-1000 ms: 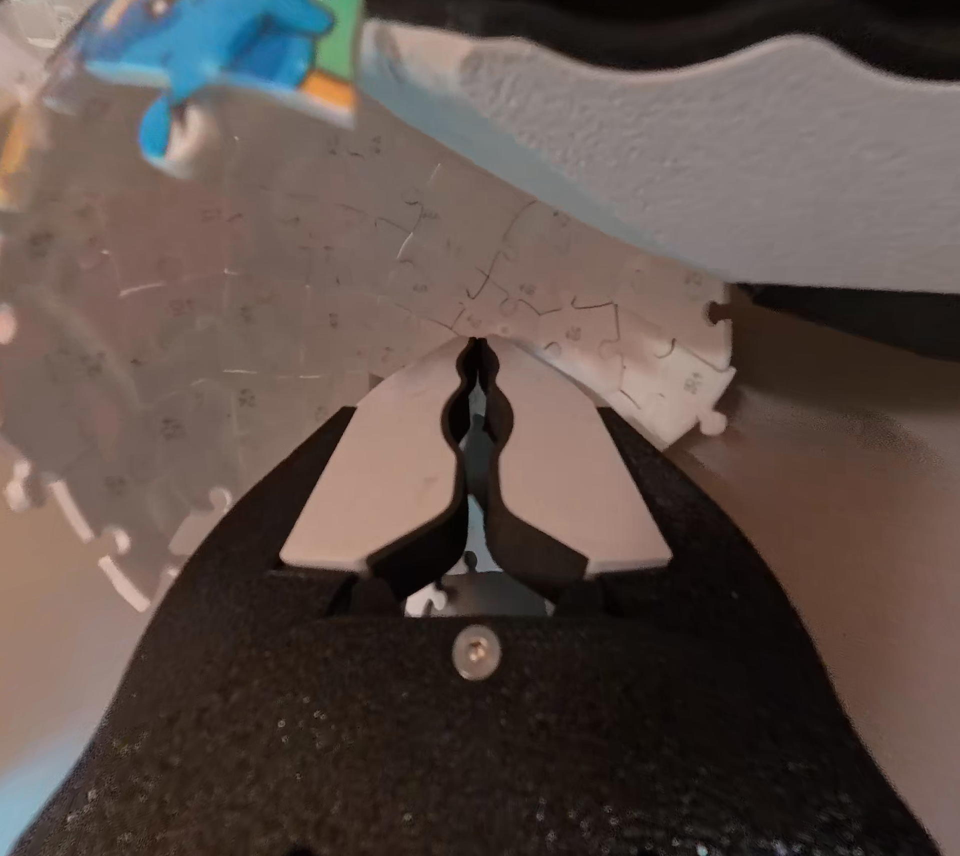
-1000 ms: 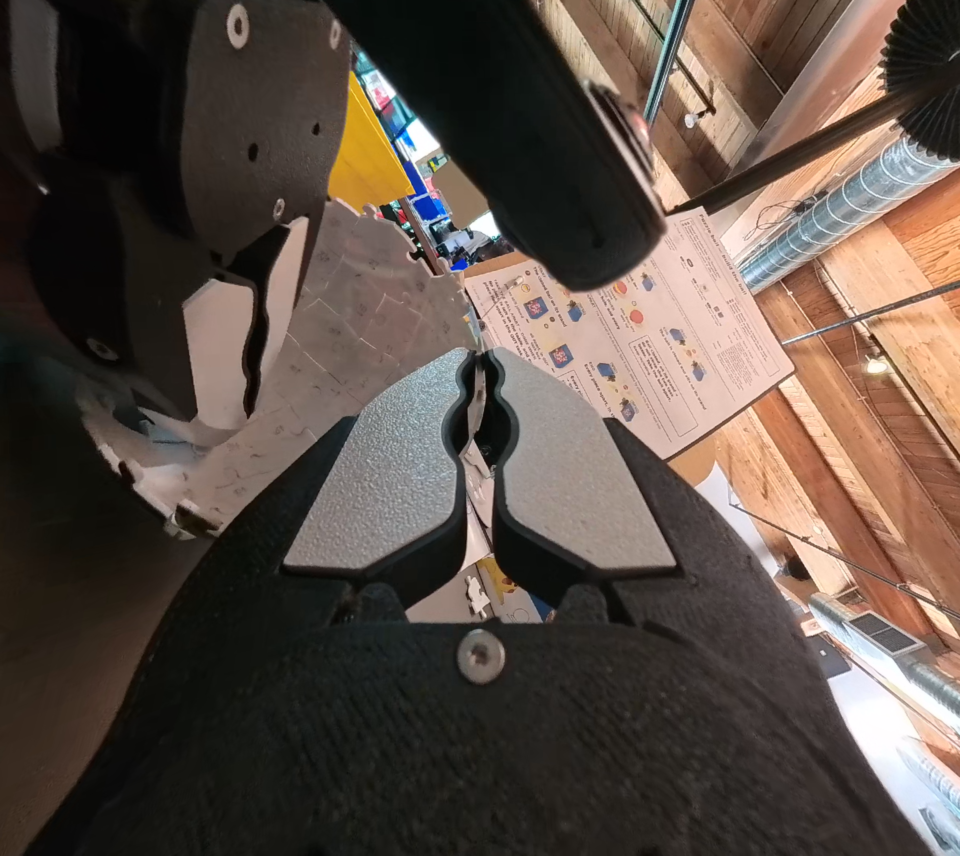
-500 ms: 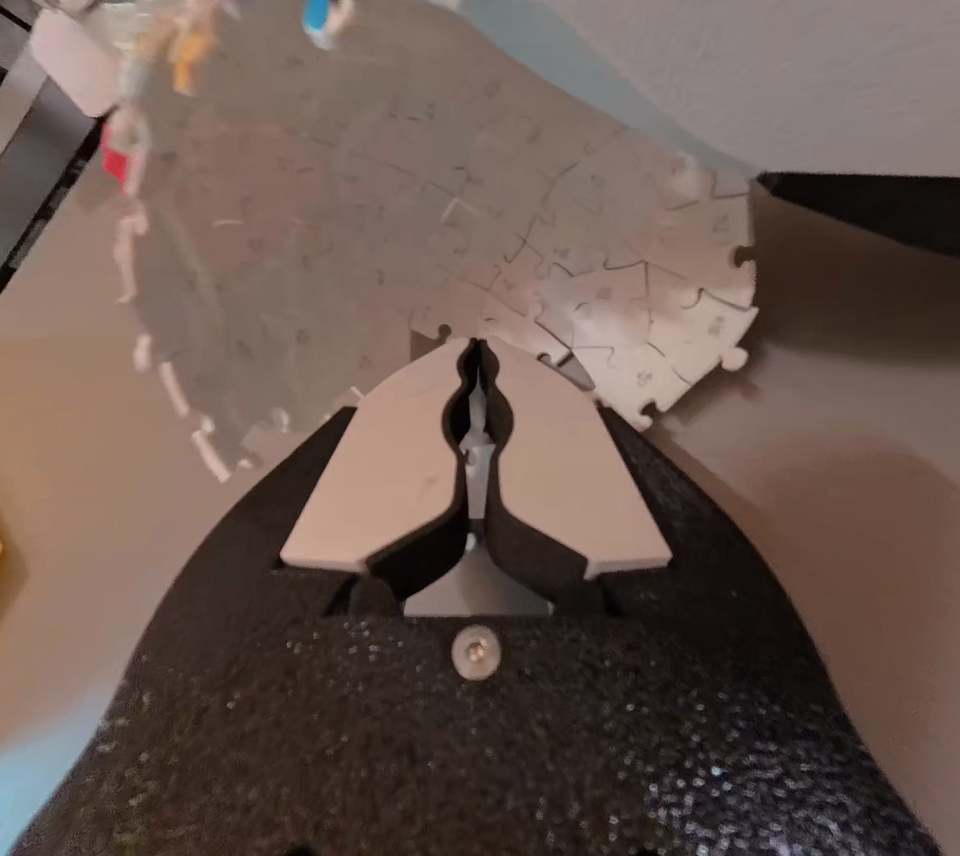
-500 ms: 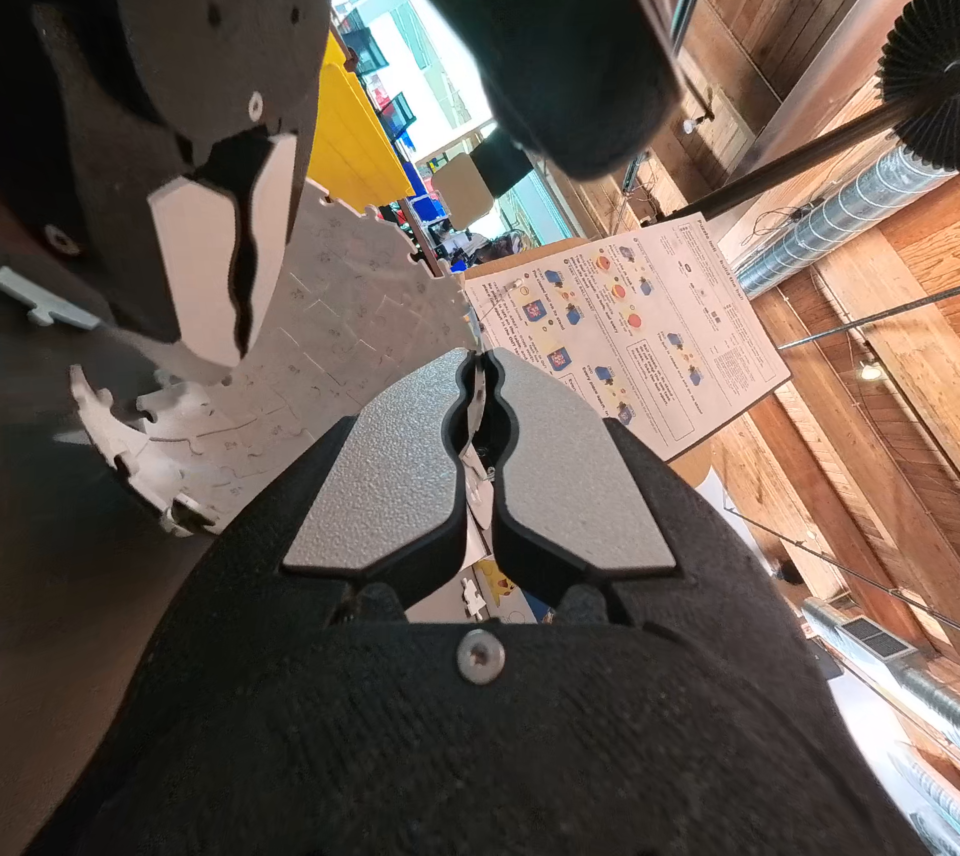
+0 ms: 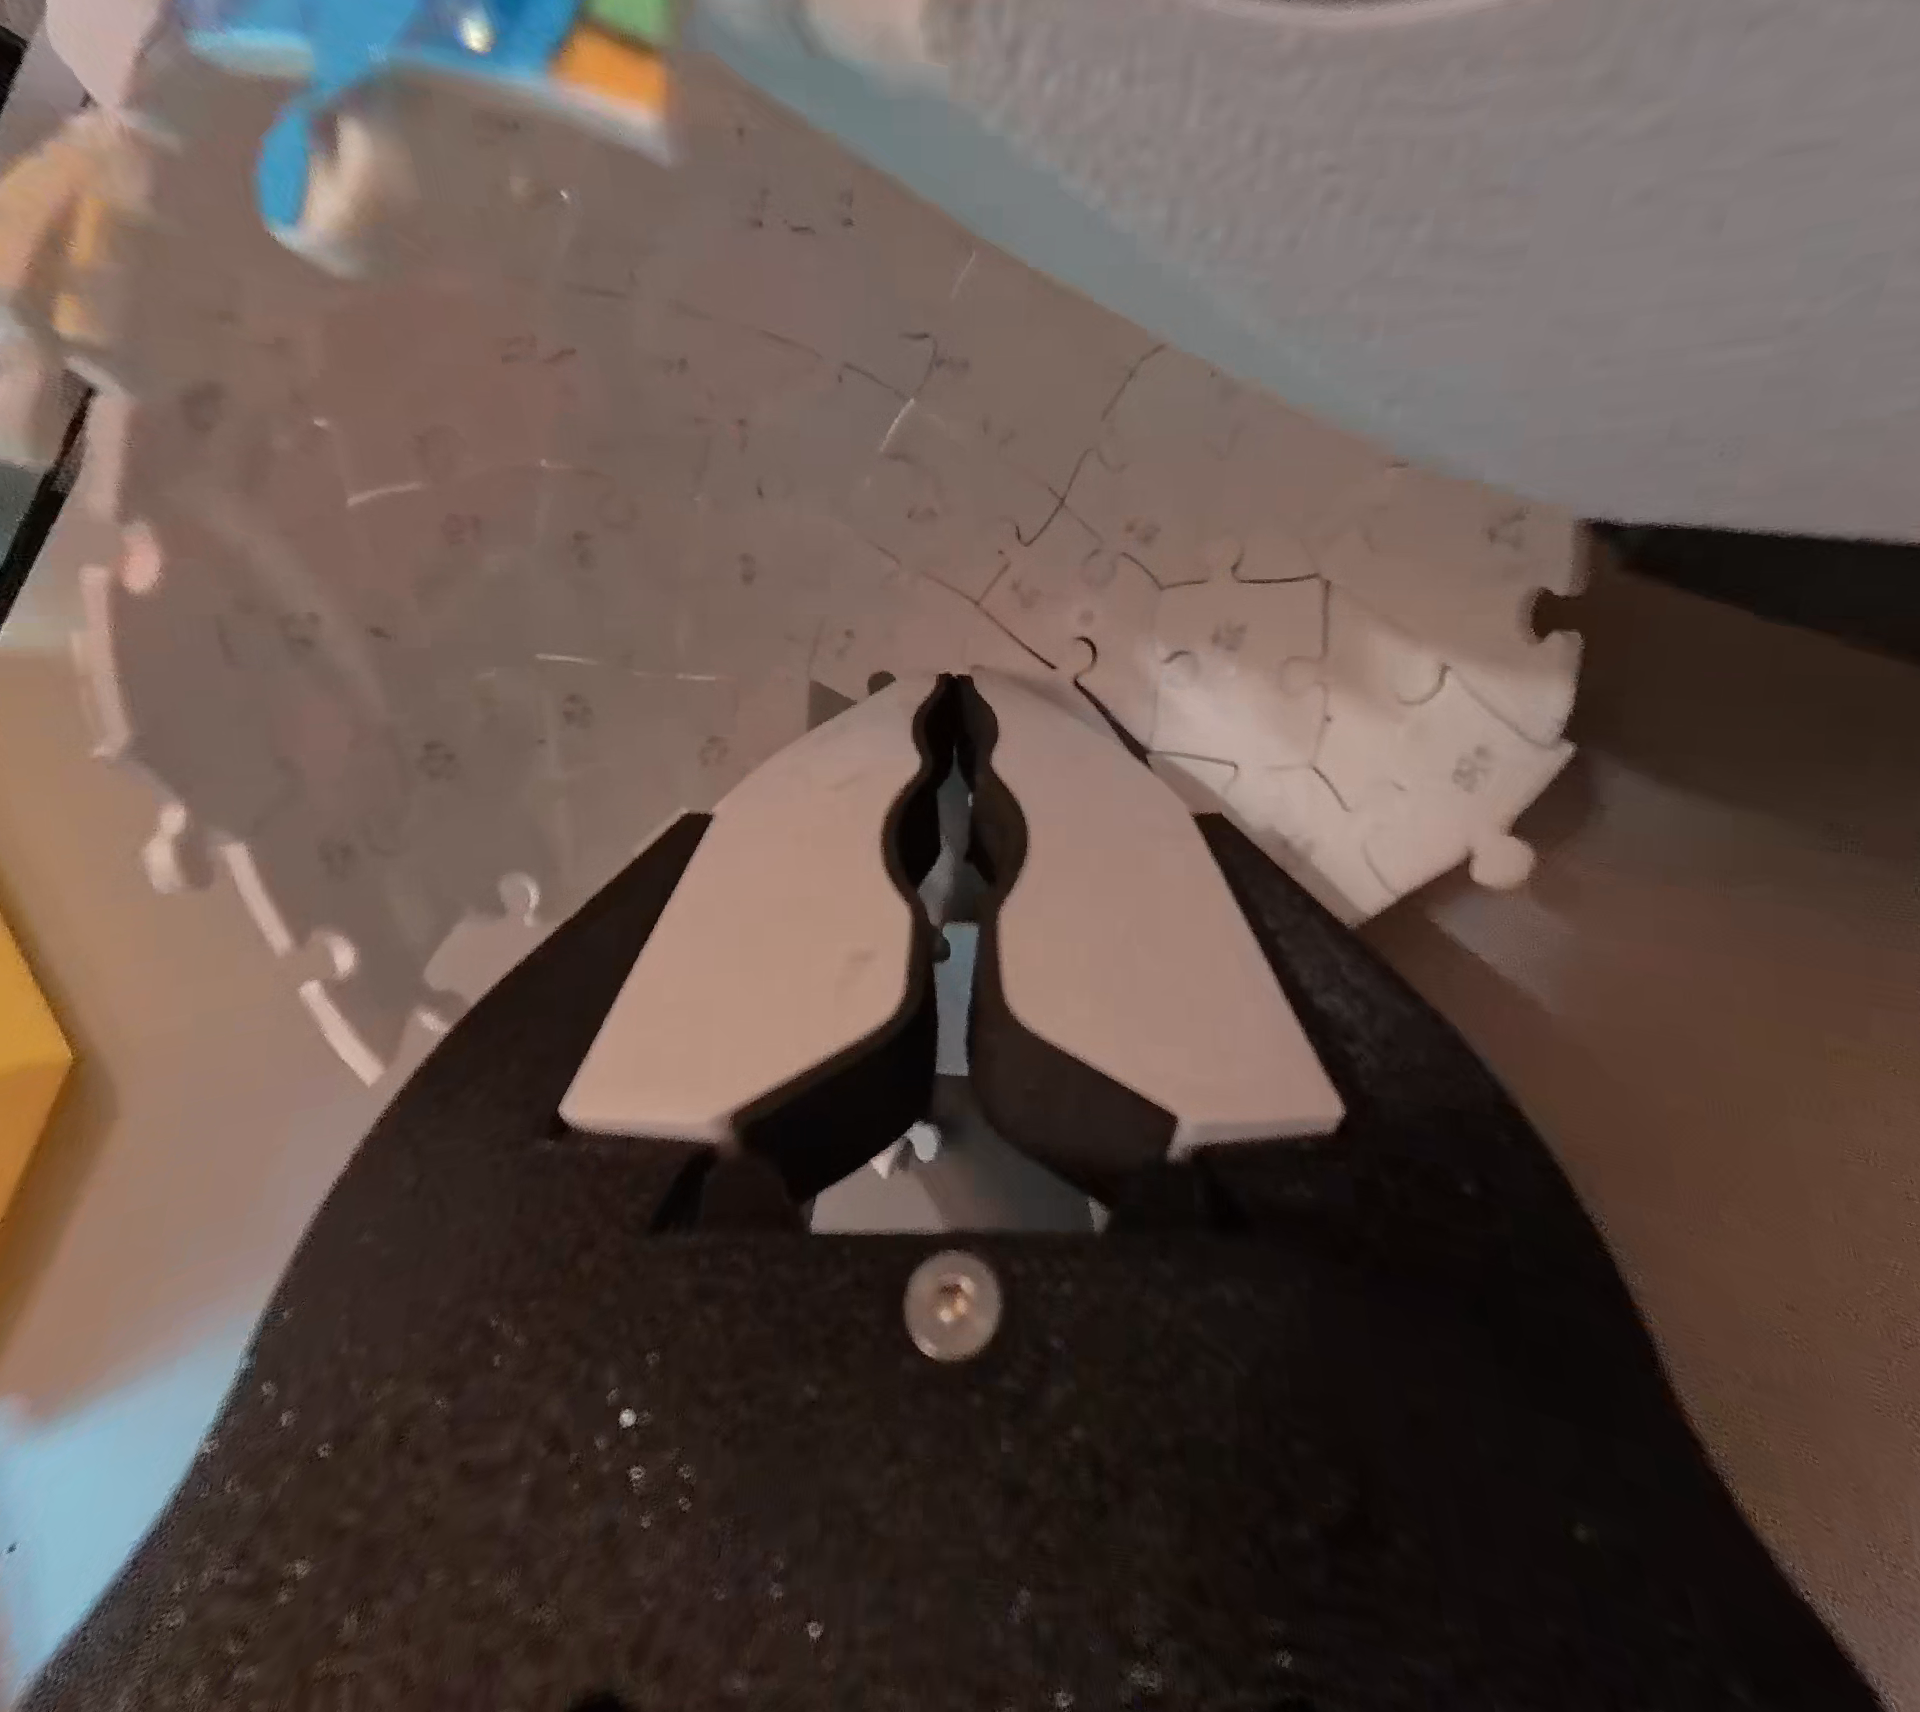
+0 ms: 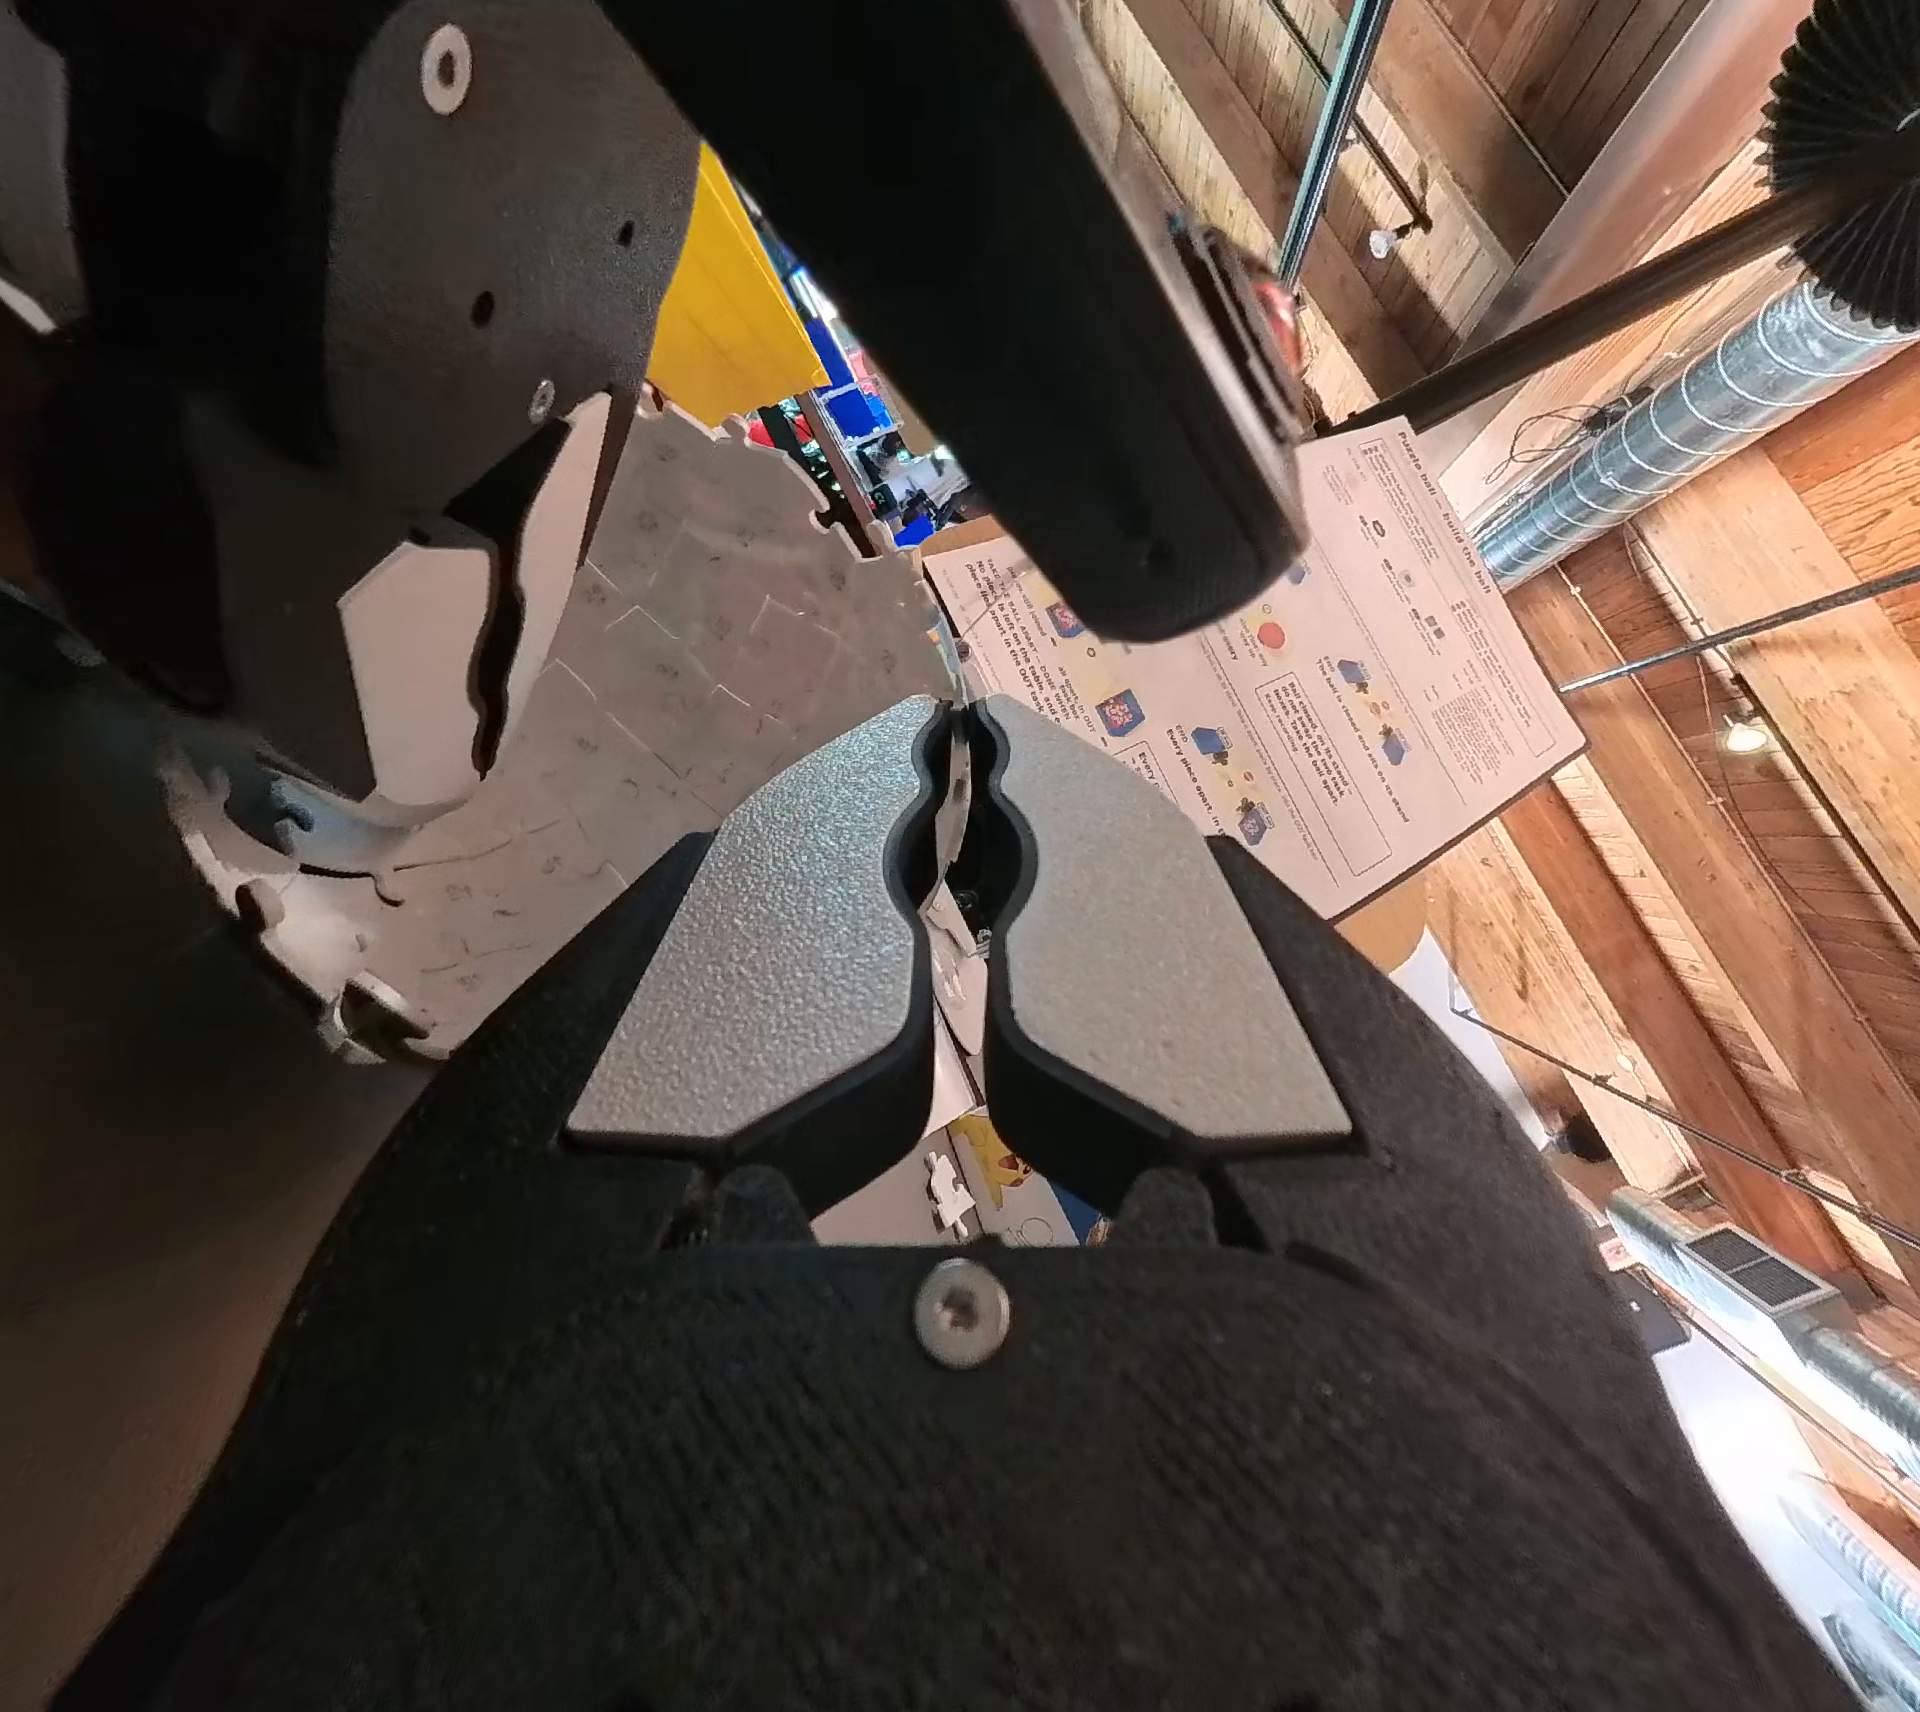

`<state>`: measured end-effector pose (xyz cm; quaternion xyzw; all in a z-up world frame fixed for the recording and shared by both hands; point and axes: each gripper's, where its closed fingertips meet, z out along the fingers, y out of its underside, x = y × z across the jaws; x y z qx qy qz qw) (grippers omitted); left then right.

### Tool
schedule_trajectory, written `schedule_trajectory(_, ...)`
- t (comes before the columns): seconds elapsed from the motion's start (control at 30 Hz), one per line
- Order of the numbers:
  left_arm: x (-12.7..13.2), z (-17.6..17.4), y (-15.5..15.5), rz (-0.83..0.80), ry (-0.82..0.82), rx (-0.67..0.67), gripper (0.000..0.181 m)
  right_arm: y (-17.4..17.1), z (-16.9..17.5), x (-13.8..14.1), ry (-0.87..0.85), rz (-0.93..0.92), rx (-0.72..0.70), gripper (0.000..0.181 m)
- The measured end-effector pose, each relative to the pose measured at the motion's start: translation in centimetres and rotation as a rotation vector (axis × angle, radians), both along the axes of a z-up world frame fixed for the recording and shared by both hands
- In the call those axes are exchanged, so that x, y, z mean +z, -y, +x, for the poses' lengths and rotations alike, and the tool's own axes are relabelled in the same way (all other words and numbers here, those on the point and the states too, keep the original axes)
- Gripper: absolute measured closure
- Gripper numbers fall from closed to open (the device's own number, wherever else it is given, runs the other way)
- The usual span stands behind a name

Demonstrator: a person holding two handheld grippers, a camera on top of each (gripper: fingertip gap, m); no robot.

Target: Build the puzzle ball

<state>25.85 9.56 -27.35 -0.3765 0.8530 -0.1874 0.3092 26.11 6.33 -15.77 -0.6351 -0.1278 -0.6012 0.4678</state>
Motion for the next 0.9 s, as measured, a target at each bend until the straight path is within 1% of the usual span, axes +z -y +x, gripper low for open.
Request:
schedule_trajectory(0.1, 0.2, 0.0, -0.1, -0.037, 0.012, 0.000, 0.181, 0.0, -0.1, 0.0, 0.003, -0.001, 0.002, 0.178)
schedule_trajectory(0.2, 1.8, 0.1, -0.1, -0.139, 0.076, 0.020, 0.181, 0.0, -0.1, 0.0, 0.003, -0.001, 0.002, 0.178)
schedule_trajectory(0.27, 2.7, -0.2, 0.1, -0.195, 0.077, 0.028, 0.181, 0.0, -0.1, 0.0, 0.004, -0.001, 0.003, 0.178)
schedule_trajectory(0.3, 2.8, -0.3, 0.1, -0.195, 0.067, 0.024, 0.181, 0.0, -0.1, 0.0, 0.003, 0.000, 0.003, 0.178)
schedule_trajectory(0.43, 1.8, -0.1, 0.6, -0.133, 0.021, -0.020, 0.181, -0.1, -0.1, 0.1, 0.003, 0.000, 0.004, 0.178)
schedule_trajectory(0.57, 0.2, -0.1, 1.4, -0.128, -0.061, -0.050, 0.181, 0.0, -0.1, 0.0, 0.000, 0.000, 0.002, 0.178)
schedule_trajectory(0.63, 0.0, -0.1, 1.6, -0.149, -0.067, -0.049, 0.181, 0.0, 0.0, 0.0, -0.003, 0.002, 0.003, 0.178)
schedule_trajectory(0.8, 0.0, -0.1, 1.5, -0.084, -0.046, -0.057, 0.181, 0.1, 0.1, -0.1, -0.011, 0.006, -0.002, 0.178)
schedule_trajectory(0.9, -0.1, -0.1, 1.5, -0.117, -0.049, -0.049, 0.181, 0.1, 0.2, -0.1, -0.012, 0.005, -0.004, 0.178)
